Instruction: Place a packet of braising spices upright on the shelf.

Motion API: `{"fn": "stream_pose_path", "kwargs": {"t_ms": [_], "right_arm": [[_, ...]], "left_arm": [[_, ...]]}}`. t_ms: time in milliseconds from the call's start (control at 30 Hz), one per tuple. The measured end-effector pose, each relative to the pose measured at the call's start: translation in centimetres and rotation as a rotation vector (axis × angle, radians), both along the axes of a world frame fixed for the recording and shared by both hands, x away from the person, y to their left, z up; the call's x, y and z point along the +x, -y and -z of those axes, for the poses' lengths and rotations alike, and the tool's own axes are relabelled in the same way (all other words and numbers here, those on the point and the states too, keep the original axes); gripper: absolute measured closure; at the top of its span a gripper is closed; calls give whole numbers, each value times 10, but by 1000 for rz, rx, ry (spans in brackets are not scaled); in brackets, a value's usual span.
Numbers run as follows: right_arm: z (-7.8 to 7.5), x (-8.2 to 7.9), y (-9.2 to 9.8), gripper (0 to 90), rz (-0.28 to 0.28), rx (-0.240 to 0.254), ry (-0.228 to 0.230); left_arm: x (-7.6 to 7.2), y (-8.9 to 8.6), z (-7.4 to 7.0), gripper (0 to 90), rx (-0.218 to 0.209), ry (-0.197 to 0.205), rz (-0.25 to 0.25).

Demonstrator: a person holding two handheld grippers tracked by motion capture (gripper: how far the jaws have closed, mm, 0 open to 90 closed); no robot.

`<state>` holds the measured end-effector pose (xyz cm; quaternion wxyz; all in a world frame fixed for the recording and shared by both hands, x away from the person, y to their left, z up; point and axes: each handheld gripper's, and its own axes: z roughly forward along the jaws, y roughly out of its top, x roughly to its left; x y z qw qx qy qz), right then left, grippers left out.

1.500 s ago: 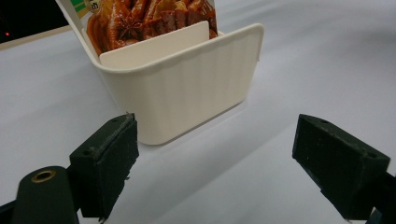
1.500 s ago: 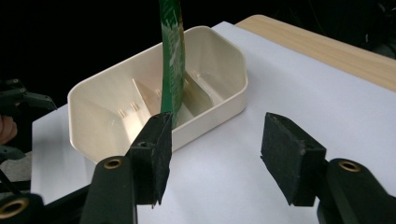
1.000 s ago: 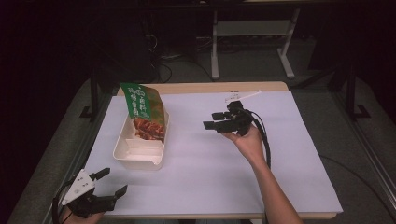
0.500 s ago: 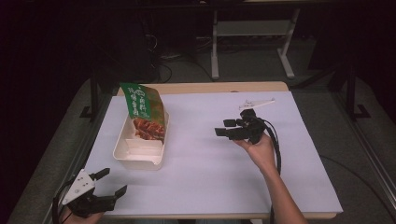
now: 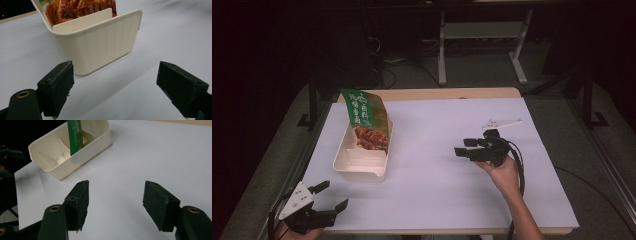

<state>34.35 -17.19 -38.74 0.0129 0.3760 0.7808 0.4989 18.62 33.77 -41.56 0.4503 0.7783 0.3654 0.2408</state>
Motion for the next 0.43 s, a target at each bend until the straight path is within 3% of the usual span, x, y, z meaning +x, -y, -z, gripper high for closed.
{"fn": "stream_pose_path", "kwargs": {"t_ms": [433], "right_arm": [[26,-33,23,336,26,8,-14]], "left_arm": [[-1,-1,0,138,13,-3,1]]}}
